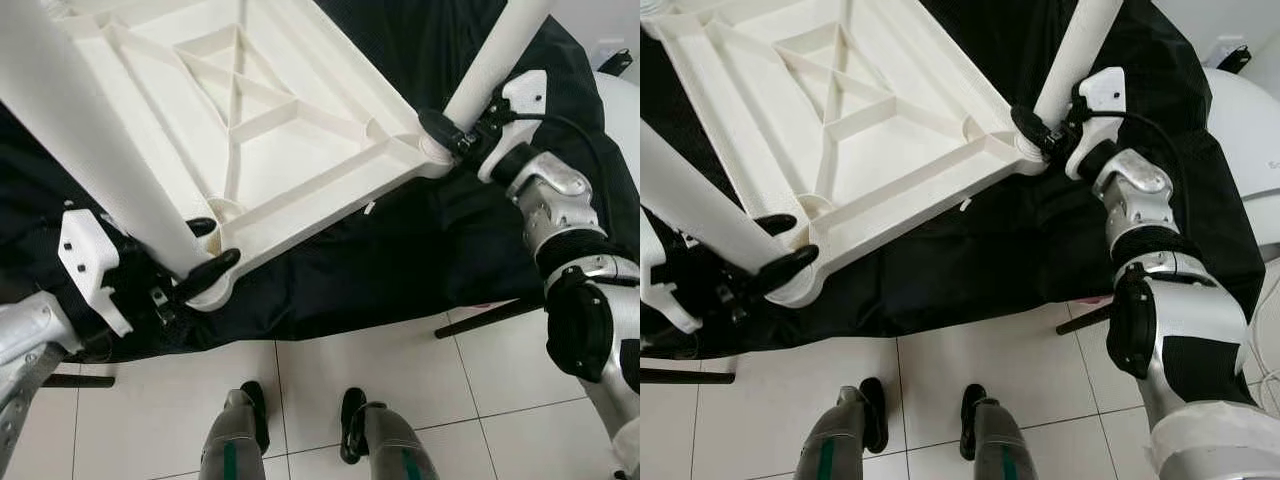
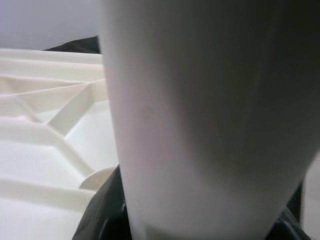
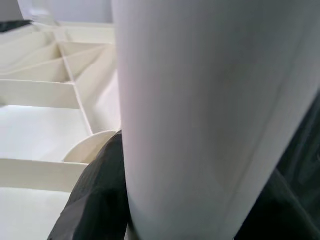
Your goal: Building children table
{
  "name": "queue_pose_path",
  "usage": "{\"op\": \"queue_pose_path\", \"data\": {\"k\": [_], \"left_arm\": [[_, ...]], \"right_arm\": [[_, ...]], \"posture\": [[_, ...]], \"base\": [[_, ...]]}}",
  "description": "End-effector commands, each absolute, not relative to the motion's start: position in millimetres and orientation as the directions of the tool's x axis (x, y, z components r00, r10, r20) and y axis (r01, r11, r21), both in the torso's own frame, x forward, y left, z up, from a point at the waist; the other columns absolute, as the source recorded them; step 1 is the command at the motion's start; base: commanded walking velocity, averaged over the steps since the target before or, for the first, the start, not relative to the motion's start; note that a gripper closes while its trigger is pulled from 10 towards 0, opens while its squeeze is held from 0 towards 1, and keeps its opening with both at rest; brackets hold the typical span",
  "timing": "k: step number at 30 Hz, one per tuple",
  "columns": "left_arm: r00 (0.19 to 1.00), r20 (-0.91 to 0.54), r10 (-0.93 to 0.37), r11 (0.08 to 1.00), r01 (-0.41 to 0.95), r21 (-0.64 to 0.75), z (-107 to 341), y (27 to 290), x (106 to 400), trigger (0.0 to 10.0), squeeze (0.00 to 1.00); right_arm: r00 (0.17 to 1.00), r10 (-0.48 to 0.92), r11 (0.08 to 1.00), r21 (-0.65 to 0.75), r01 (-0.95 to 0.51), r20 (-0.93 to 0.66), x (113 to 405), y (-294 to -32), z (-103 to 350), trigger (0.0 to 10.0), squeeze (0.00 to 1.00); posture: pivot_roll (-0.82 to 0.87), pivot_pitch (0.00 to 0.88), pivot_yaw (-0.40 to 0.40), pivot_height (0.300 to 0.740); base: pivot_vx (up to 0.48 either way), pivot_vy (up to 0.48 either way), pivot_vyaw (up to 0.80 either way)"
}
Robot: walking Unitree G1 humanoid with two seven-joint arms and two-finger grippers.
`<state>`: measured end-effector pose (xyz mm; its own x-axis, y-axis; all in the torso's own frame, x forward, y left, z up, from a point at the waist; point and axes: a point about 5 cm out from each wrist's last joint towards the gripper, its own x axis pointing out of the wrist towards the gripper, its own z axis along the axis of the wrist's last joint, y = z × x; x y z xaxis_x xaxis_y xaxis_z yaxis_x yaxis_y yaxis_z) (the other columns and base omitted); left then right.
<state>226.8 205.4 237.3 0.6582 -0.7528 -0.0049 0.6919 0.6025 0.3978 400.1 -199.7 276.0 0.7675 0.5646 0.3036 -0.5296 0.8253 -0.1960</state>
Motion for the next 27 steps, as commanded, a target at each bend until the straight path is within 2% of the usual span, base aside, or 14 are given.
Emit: {"op": "queue_pose_path", "data": {"k": [1,16,21,27], "left_arm": [[0.796,-0.207,-0.569,0.726,0.605,0.327,193,236,237,10.0,0.00],[0.834,-0.127,-0.536,0.773,0.546,0.324,190,237,255,10.0,0.00],[0.898,-0.031,-0.439,0.866,0.432,0.254,187,237,266,10.0,0.00],[0.927,-0.001,-0.375,0.911,0.369,0.186,177,231,267,10.0,0.00]], "right_arm": [[0.795,0.544,0.838,-0.115,-0.534,0.268,397,-210,253,10.0,0.00],[0.796,0.502,0.860,-0.096,-0.502,0.339,381,-207,223,10.0,0.00],[0.823,0.428,0.899,-0.079,-0.431,0.373,369,-194,212,10.0,0.00],[0.868,0.357,0.930,-0.049,-0.363,0.346,355,-185,196,10.0,0.00]], "posture": [[0.00,0.368,-0.024,0.740],[-0.02,0.316,-0.027,0.740],[-0.03,0.308,-0.022,0.740],[-0.03,0.298,-0.015,0.740]], "base": [[0.000,0.000,0.00],[0.000,0.000,0.00],[0.000,0.000,0.00],[0.000,0.000,0.00]]}}
